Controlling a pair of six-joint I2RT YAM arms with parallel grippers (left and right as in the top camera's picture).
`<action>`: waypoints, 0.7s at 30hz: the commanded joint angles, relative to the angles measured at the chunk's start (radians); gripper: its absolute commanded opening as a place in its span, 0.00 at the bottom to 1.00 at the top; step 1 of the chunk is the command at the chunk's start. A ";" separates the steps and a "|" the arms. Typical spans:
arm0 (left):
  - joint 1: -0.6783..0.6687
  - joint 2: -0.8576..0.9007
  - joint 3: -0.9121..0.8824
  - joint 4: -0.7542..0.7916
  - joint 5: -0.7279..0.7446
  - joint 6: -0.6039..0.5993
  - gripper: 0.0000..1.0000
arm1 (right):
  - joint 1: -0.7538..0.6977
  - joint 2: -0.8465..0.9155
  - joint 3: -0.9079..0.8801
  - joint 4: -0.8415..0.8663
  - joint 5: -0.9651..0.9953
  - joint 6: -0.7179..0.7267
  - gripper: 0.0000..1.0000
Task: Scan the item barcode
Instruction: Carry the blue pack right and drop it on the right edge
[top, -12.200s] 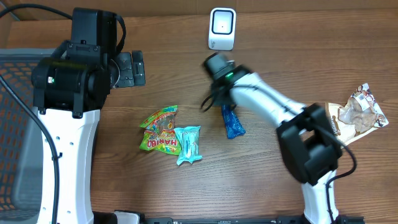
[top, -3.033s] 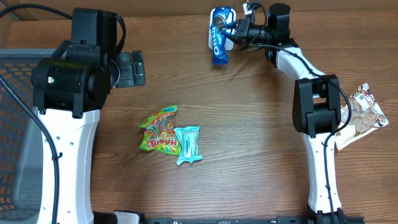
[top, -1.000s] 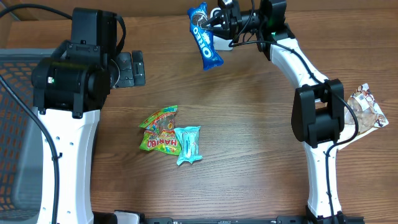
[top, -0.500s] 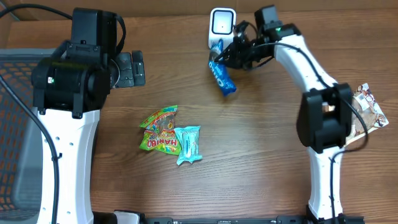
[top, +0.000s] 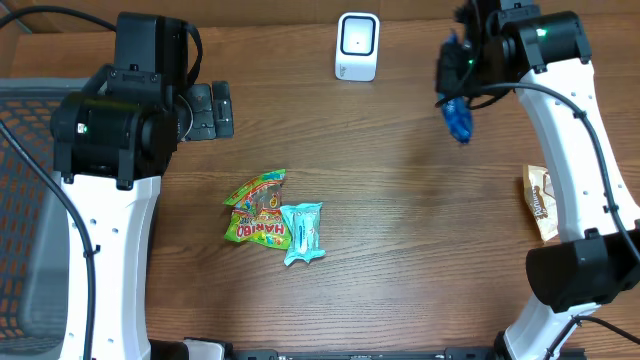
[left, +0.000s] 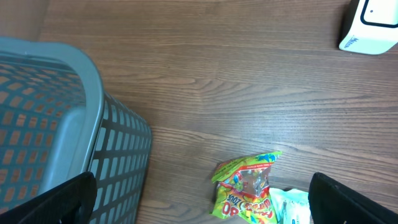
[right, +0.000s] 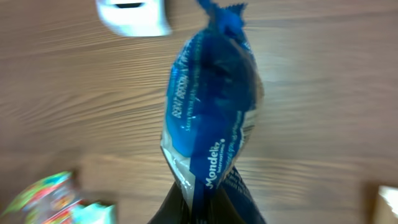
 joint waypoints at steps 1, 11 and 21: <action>0.003 0.003 0.012 0.000 -0.013 0.022 1.00 | -0.070 0.005 -0.055 -0.002 0.148 0.084 0.04; 0.003 0.003 0.012 0.000 -0.013 0.022 1.00 | -0.357 0.005 -0.318 0.051 0.148 0.343 0.04; 0.003 0.003 0.012 0.000 -0.013 0.022 1.00 | -0.515 0.005 -0.383 0.049 0.103 0.385 0.72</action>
